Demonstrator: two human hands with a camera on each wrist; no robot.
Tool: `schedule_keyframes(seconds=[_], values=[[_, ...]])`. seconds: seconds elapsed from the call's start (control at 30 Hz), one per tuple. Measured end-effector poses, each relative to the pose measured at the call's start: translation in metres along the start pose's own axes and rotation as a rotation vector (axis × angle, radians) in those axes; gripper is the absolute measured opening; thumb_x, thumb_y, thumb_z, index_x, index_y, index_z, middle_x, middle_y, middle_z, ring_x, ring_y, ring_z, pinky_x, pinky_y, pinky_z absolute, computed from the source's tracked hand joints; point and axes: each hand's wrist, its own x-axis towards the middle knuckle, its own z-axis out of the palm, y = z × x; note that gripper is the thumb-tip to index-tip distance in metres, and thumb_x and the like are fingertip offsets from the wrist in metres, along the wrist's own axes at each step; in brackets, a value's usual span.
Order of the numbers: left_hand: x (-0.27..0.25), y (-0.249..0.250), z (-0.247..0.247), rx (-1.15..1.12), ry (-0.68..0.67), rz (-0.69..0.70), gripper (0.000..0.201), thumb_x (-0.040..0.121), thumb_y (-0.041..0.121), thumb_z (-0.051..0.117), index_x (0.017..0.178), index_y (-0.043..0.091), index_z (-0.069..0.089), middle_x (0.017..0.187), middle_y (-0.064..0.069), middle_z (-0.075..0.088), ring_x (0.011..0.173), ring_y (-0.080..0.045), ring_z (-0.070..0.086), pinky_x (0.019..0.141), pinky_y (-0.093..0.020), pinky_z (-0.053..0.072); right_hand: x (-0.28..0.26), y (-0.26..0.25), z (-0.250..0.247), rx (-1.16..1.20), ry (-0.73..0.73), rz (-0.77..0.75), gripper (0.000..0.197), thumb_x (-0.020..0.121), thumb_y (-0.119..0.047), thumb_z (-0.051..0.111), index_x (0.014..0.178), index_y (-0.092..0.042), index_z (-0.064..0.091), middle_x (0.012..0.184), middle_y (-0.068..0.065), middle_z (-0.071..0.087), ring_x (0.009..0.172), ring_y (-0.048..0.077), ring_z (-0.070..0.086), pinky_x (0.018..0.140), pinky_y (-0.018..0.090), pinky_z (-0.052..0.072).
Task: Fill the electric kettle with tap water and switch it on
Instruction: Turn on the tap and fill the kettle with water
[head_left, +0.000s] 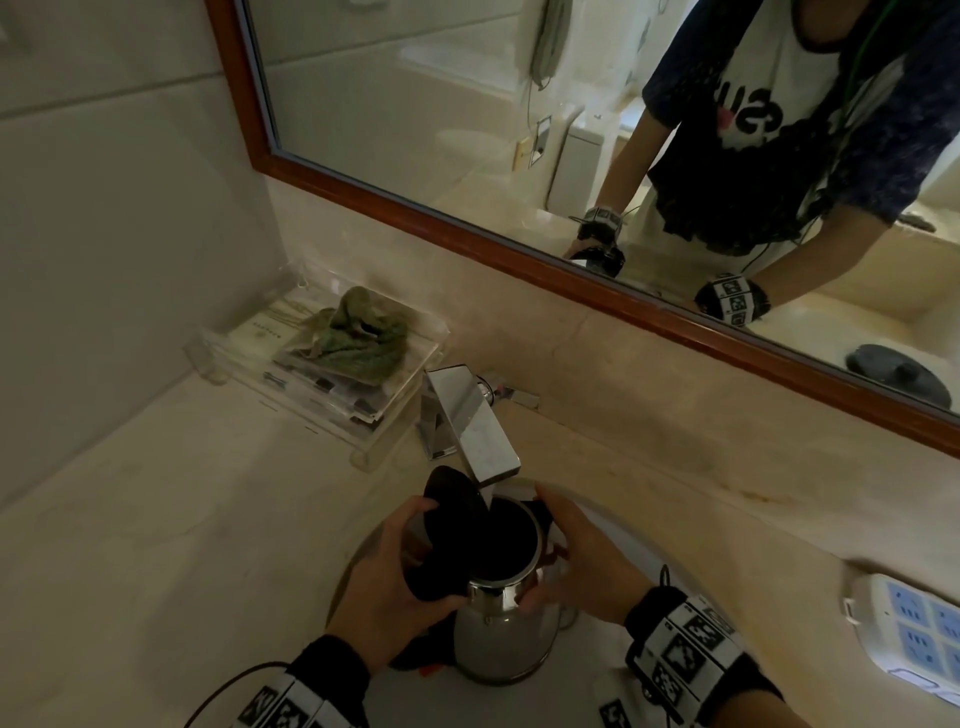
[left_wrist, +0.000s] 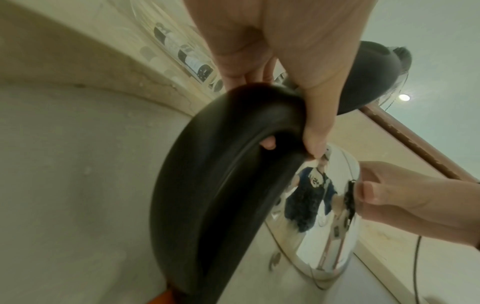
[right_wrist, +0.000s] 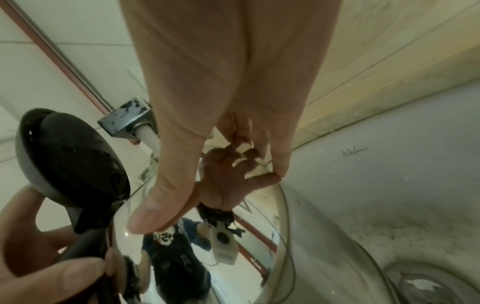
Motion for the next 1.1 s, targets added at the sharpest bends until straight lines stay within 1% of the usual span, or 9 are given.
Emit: schedule_keyframes(seconds=[0.1, 0.23, 0.37, 0.47, 0.57, 0.67, 0.77, 0.97, 1.1], values=[[-0.002, 0.001, 0.001, 0.007, -0.002, -0.008, 0.083, 0.058, 0.022, 0.084, 0.105, 0.056, 0.025, 0.088, 0.015, 0.053, 0.077, -0.004, 0.058, 0.061, 0.0, 0.042, 0.0, 0.001, 0.0, -0.007, -0.004, -0.005, 0.119, 0.056, -0.024, 0.088, 0.147, -0.022, 0.011, 0.15, -0.005, 0.021, 0.139, 0.014, 0.023, 0.113, 0.026, 0.029], [0.001, 0.001, 0.001, 0.021, -0.007, -0.002, 0.085, 0.058, 0.024, 0.084, 0.106, 0.06, 0.023, 0.087, 0.013, 0.054, 0.074, -0.006, 0.059, 0.059, -0.001, 0.042, -0.001, 0.001, 0.0, -0.038, -0.004, -0.008, 0.119, 0.054, -0.028, 0.088, 0.147, -0.021, 0.013, 0.15, -0.007, 0.02, 0.139, 0.012, 0.022, 0.115, 0.029, 0.028], [0.004, -0.001, 0.001, 0.051, -0.01, 0.01, 0.09, 0.057, 0.03, 0.083, 0.106, 0.068, 0.018, 0.089, 0.011, 0.055, 0.078, -0.008, 0.06, 0.06, -0.006, 0.044, 0.0, -0.002, -0.003, -0.058, -0.011, -0.002, 0.128, 0.038, -0.053, 0.081, 0.146, -0.02, 0.018, 0.14, -0.014, 0.023, 0.133, 0.007, 0.024, 0.109, 0.02, 0.028], [0.006, -0.002, -0.001, 0.036, -0.006, 0.013, 0.092, 0.056, 0.027, 0.083, 0.107, 0.067, 0.018, 0.09, 0.009, 0.055, 0.076, -0.011, 0.06, 0.061, -0.008, 0.044, 0.003, -0.002, -0.002, -0.059, 0.002, -0.022, 0.119, 0.047, -0.04, 0.087, 0.144, -0.02, 0.021, 0.133, -0.016, 0.023, 0.13, 0.006, 0.026, 0.108, 0.019, 0.028], [0.005, -0.002, -0.002, 0.01, -0.008, 0.007, 0.088, 0.058, 0.024, 0.084, 0.109, 0.059, 0.021, 0.09, 0.01, 0.054, 0.077, -0.013, 0.06, 0.062, -0.01, 0.045, 0.005, -0.003, -0.001, -0.099, 0.013, -0.036, 0.11, 0.056, -0.028, 0.087, 0.144, -0.019, 0.021, 0.137, -0.014, 0.024, 0.13, 0.005, 0.025, 0.106, 0.015, 0.022], [0.006, -0.004, -0.004, -0.002, -0.009, 0.011, 0.088, 0.058, 0.024, 0.084, 0.11, 0.058, 0.022, 0.09, 0.011, 0.054, 0.078, -0.014, 0.06, 0.062, -0.012, 0.045, 0.008, -0.004, -0.001, -0.096, 0.023, -0.045, 0.11, 0.055, -0.028, 0.088, 0.144, -0.018, 0.023, 0.146, -0.007, 0.025, 0.135, 0.011, 0.027, 0.111, 0.02, 0.024], [0.007, -0.006, -0.004, -0.001, -0.001, 0.024, 0.089, 0.057, 0.023, 0.084, 0.11, 0.058, 0.022, 0.09, 0.013, 0.054, 0.077, -0.012, 0.06, 0.062, -0.011, 0.045, 0.009, -0.003, -0.002, -0.096, 0.018, -0.046, 0.11, 0.054, -0.028, 0.088, 0.143, -0.017, 0.025, 0.148, -0.003, 0.026, 0.137, 0.015, 0.028, 0.114, 0.027, 0.026], [0.008, -0.007, -0.004, -0.012, -0.006, 0.035, 0.088, 0.058, 0.023, 0.083, 0.11, 0.058, 0.022, 0.091, 0.016, 0.053, 0.075, -0.009, 0.059, 0.062, -0.008, 0.046, 0.01, -0.003, -0.002, -0.078, 0.024, -0.041, 0.109, 0.052, -0.028, 0.089, 0.142, -0.018, 0.028, 0.146, -0.004, 0.03, 0.134, 0.014, 0.031, 0.113, 0.027, 0.029], [0.01, -0.005, -0.004, -0.013, -0.018, 0.04, 0.092, 0.057, 0.024, 0.084, 0.108, 0.065, 0.018, 0.089, 0.013, 0.055, 0.075, -0.01, 0.06, 0.064, -0.012, 0.046, 0.01, -0.001, -0.002, -0.039, 0.03, -0.022, 0.107, 0.052, -0.023, 0.089, 0.141, -0.017, 0.029, 0.144, -0.004, 0.032, 0.133, 0.013, 0.033, 0.112, 0.03, 0.031]])
